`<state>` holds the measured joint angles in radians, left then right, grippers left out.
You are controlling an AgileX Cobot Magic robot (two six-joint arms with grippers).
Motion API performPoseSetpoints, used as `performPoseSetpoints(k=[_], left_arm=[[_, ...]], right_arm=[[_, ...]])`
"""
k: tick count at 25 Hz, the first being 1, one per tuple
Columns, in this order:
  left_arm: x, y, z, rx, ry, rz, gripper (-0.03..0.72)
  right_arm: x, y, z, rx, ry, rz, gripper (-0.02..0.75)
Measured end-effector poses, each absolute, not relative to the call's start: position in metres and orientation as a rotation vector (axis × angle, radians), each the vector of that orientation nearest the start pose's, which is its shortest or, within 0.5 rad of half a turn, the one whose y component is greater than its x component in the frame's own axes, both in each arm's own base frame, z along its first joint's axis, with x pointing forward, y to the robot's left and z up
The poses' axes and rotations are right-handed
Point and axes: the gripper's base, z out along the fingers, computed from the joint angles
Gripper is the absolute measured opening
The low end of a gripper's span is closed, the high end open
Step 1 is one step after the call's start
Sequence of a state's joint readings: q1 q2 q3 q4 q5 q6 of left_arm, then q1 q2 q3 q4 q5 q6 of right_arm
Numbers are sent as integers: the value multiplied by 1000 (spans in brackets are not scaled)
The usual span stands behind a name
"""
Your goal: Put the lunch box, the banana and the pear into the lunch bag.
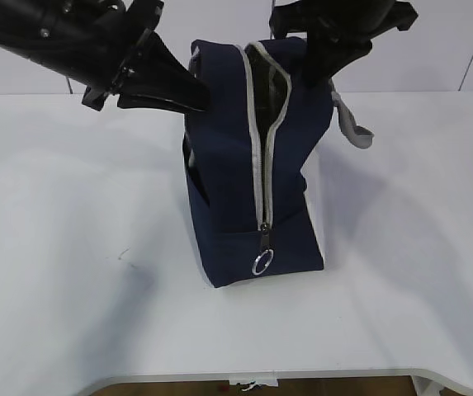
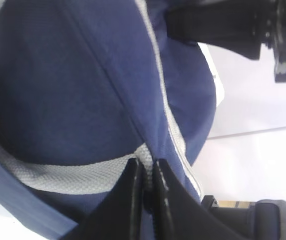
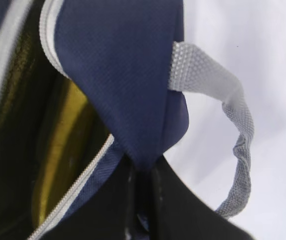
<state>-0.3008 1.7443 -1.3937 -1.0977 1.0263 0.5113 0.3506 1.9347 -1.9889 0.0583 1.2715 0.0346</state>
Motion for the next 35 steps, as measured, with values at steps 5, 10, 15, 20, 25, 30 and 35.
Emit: performPoseSetpoints(k=[5, 10, 15, 20, 25, 30, 35], left_arm=[[336, -181, 296, 420, 2454, -1297, 11], [338, -180, 294, 420, 2454, -1275, 49], [338, -180, 294, 422, 2456, -1265, 289], [334, -180, 295, 448, 2465, -1293, 382], [322, -173, 317, 496, 2426, -1309, 389], [310, -162, 332, 566, 2425, -1306, 391], [302, -154, 329, 609, 2538, -1204, 391]], right_arm=[[393, 149, 348, -422, 2680, 188, 11], [393, 150, 348, -422, 2682, 211, 47], [393, 152, 348, -419, 2678, 238, 173], [392, 153, 349, -417, 2678, 265, 282], [391, 155, 350, -389, 2683, 303, 340], [382, 153, 366, -373, 2645, 334, 348], [375, 151, 379, -369, 2614, 343, 348]])
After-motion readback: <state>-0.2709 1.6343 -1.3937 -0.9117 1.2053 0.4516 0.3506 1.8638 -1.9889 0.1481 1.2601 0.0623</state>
